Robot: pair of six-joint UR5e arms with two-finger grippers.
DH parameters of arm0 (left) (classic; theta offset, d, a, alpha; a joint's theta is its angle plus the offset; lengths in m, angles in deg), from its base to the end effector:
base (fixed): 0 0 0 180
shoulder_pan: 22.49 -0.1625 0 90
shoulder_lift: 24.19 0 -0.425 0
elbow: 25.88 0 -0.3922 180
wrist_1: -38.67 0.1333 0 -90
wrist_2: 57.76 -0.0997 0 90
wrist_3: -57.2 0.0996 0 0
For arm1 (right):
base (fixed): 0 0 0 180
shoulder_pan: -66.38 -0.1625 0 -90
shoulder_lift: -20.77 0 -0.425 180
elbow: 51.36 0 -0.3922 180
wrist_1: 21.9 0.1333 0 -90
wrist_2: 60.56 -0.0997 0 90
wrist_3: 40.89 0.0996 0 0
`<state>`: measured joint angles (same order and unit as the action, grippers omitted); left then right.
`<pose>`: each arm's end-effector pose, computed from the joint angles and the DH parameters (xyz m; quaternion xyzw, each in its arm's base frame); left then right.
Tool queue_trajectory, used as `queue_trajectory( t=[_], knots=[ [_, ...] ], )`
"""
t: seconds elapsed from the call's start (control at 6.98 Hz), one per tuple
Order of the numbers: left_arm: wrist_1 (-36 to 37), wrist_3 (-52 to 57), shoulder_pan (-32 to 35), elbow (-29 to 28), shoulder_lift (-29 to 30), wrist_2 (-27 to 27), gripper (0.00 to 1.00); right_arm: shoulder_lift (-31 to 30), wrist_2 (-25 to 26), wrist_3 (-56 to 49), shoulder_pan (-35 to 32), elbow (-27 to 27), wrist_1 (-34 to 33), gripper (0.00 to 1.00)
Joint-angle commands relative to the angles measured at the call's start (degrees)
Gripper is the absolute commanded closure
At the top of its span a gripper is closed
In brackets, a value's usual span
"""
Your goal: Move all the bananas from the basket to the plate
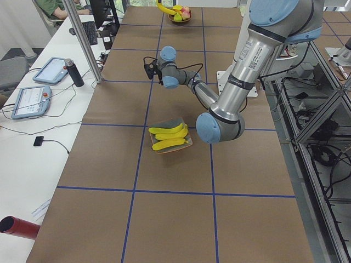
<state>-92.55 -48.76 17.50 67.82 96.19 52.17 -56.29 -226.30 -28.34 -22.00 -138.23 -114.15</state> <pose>0.4385 -0.4975 0.2367 -0.0088 0.6170 -0.2724 0.7383 0.0203 -0.5845 0.5211 -0.0239 -0.6143 0.0347 0.7880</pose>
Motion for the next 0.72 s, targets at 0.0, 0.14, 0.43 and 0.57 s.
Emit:
queue_trajectory(
  t=[0.0, 0.14, 0.43, 0.57],
  knots=[
    [-4.90, -0.12, -1.56, -0.09, 1.08, 0.02, 0.00, 4.78, -6.76, 10.44, 6.18, -1.99, -0.04, 1.00],
    [-6.92, -0.04, -3.14, -0.09, 2.48, 0.02, 0.00, 6.98, -8.62, 13.00, 8.90, -2.34, 0.13, 1.00],
    [-7.73, -0.91, -5.78, 0.69, 7.83, 0.02, 0.00, 8.67, -8.55, 13.91, 15.31, -6.44, 0.22, 1.00],
    [-7.82, -3.00, -6.66, 1.04, 8.99, 0.02, 0.00, 9.28, -8.37, 13.91, 17.08, -8.04, 0.22, 1.00]
  ],
)
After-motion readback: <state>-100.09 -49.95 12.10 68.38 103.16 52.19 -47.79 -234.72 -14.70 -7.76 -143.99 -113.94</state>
